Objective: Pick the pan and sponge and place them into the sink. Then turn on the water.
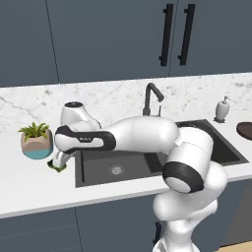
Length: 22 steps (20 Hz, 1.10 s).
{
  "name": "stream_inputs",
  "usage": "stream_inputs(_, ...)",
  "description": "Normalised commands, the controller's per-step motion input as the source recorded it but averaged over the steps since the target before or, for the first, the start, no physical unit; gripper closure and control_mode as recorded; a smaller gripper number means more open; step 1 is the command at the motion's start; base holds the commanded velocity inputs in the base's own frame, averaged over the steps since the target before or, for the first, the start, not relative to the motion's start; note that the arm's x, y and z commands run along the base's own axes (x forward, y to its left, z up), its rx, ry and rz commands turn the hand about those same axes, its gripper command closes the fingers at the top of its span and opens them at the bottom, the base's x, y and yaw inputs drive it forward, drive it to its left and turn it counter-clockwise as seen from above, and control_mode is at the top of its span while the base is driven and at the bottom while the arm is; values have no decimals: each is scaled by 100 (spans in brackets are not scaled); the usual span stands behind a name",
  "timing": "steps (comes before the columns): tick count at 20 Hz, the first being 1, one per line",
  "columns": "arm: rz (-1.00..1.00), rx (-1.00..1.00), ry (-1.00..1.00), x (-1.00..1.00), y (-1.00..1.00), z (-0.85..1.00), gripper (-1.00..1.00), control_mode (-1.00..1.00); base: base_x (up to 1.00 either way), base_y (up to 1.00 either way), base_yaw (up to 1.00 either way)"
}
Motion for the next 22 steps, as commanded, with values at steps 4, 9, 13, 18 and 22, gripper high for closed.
stream_inputs(4, 1, -6, 8, 35, 37, -6, -100, -100, 0, 0, 0)
stream_inputs(9, 0, -7, 8, 40, 30, 0, -100, -100, 0, 0, 0)
stream_inputs(13, 0, -11, 12, 37, 11, 0, -100, -100, 0, 0, 0)
stream_inputs(18, 0, -8, 9, 34, 1, 0, -100, -100, 0, 0, 0)
stream_inputs(22, 0, -1, 1, 17, 0, -5, -100, -100, 0, 0, 0)
